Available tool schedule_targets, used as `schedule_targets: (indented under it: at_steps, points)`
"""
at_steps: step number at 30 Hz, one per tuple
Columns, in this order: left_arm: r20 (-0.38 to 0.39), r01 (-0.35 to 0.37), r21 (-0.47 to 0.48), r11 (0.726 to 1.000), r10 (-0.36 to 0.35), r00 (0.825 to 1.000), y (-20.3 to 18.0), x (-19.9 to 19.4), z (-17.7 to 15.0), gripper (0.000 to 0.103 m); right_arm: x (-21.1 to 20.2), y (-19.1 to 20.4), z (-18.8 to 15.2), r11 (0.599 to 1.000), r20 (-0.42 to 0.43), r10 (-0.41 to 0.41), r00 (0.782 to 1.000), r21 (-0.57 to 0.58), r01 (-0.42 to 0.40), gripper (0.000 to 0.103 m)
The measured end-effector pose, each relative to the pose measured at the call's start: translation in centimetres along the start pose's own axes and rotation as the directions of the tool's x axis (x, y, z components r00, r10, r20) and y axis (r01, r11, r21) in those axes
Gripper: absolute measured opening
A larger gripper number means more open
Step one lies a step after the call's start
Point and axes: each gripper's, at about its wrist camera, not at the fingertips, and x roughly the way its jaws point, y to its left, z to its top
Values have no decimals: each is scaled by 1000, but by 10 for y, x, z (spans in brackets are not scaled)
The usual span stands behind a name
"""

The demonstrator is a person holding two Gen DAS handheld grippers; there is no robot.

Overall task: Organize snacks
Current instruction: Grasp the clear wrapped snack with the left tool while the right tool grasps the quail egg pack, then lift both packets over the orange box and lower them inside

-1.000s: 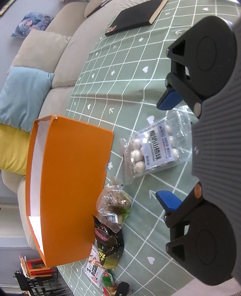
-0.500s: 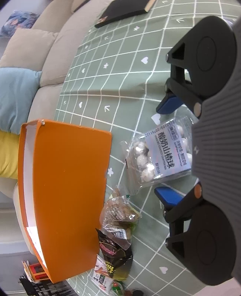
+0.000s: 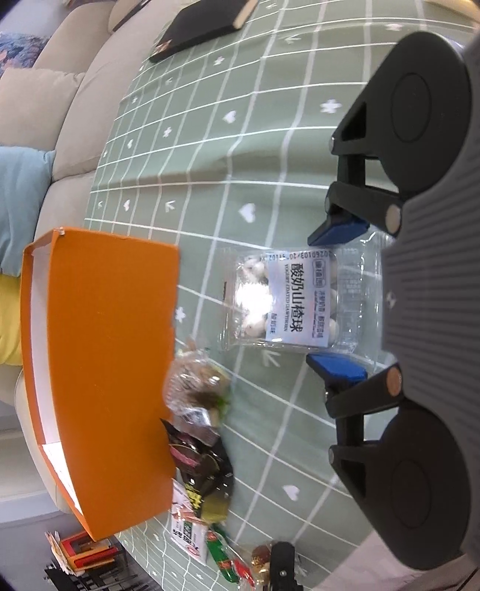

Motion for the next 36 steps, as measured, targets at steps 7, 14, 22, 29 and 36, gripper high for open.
schedule_targets:
  at_steps: [7,14,22,29,36]
  points:
    - [-4,27,19,999,-27,1000,-10,-6,-8,45,-13,4,-15,998,-8,3,1000,67,-3,59]
    - [15,36,20,999,-36,999,-13,-15,-12,44,-23,2,-20,995,-4,21,1000,96,-20,59]
    - [29,27,26,999,-28,999,-18,-28,-11,43,-42,2,-18,994,30,36,999,102,-38,59]
    - [75,32,66,997,-37,997,-32,-46,-2,43,-62,4,-10,993,86,51,995,97,-59,59]
    - [135,52,88,995,-64,989,-42,-63,21,43,-81,3,4,991,143,70,987,101,-85,59]
